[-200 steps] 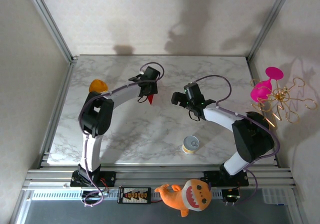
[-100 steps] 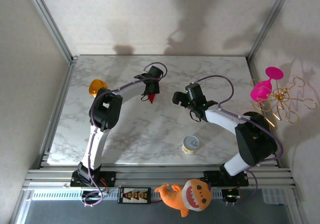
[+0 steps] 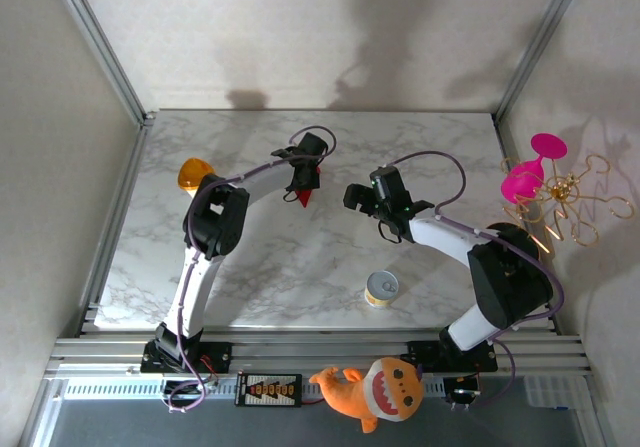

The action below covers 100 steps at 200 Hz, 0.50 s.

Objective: Fold a paper plane with a square sheet of paper (pick it up from the middle)
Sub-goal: Move the paper plane to the center of the table.

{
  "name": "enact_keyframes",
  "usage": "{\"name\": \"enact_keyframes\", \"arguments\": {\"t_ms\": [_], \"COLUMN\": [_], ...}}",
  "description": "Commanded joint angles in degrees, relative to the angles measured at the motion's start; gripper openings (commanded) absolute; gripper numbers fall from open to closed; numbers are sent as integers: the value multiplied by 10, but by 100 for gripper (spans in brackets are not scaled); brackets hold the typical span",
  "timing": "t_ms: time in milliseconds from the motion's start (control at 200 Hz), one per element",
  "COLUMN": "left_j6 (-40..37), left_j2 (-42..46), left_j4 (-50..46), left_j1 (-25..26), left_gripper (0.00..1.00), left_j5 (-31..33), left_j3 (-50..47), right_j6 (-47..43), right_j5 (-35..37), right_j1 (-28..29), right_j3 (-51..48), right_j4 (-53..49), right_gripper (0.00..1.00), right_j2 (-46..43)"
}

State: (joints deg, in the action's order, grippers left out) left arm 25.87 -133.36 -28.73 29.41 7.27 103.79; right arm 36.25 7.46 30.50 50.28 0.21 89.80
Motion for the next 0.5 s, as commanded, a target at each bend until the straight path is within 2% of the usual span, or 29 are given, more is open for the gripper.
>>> {"name": "enact_keyframes", "arguments": {"t_ms": [0, 340, 496], "left_j6": [-12, -32, -41], "left_j2": [-14, -32, -42], "left_j4": [-23, -30, -31], "left_j1": [-6, -5, -5], "left_gripper": [23, 35, 37], "left_j5": [-4, -17, -16], "left_j3": [17, 22, 23], "right_j6": [8, 11, 12], "right_j5": [-5, -11, -13], "right_j1": [-1, -2, -1], "right_j3": [7, 11, 13], "right_j4": [1, -1, -1], "right_gripper": [97, 96, 96], "right_j2": [10, 19, 23]}}
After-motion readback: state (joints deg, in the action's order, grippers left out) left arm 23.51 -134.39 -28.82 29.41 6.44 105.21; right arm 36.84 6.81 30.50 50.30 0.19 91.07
